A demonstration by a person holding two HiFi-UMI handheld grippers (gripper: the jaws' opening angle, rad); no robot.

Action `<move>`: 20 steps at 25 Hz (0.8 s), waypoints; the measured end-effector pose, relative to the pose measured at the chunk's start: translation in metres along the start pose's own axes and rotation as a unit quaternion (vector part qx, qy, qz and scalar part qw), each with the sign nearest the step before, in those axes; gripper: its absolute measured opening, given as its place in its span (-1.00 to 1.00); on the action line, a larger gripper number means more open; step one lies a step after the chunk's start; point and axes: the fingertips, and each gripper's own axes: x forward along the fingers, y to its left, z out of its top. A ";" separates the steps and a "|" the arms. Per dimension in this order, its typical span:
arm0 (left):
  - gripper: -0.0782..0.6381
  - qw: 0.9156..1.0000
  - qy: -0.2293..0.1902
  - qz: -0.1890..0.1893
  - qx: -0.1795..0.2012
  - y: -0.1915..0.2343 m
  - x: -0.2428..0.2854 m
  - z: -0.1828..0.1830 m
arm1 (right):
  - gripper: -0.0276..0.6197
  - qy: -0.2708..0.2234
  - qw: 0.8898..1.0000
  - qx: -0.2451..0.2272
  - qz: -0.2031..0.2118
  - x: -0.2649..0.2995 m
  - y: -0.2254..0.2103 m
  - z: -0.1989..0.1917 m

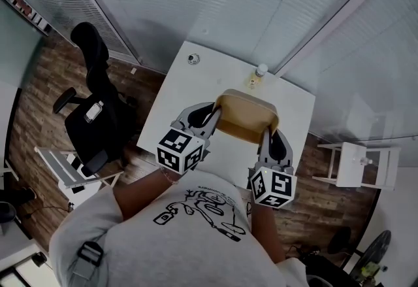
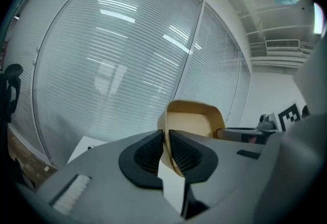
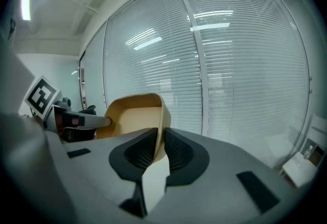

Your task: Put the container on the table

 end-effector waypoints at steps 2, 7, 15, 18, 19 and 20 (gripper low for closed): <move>-0.70 1.000 0.012 0.002 -0.002 0.004 0.007 -0.011 | -0.81 0.015 1.000 0.003 -0.003 0.007 -0.004 -0.014; -0.70 0.998 0.055 0.007 0.003 0.018 0.029 -0.049 | -0.81 0.057 0.998 0.016 -0.008 0.027 -0.015 -0.055; -0.70 0.992 0.125 0.019 -0.016 0.041 0.058 -0.119 | -0.81 0.136 0.990 0.041 -0.010 0.055 -0.029 -0.131; -0.70 0.989 0.148 0.025 -0.015 0.048 0.069 -0.142 | -0.81 0.165 0.985 0.057 -0.009 0.065 -0.035 -0.159; -0.70 0.987 0.156 0.027 -0.015 0.051 0.072 -0.150 | -0.81 0.174 0.983 0.060 -0.008 0.068 -0.037 -0.167; -0.70 0.986 0.163 0.029 -0.016 0.054 0.075 -0.158 | -0.81 0.182 0.981 0.062 -0.007 0.071 -0.038 -0.175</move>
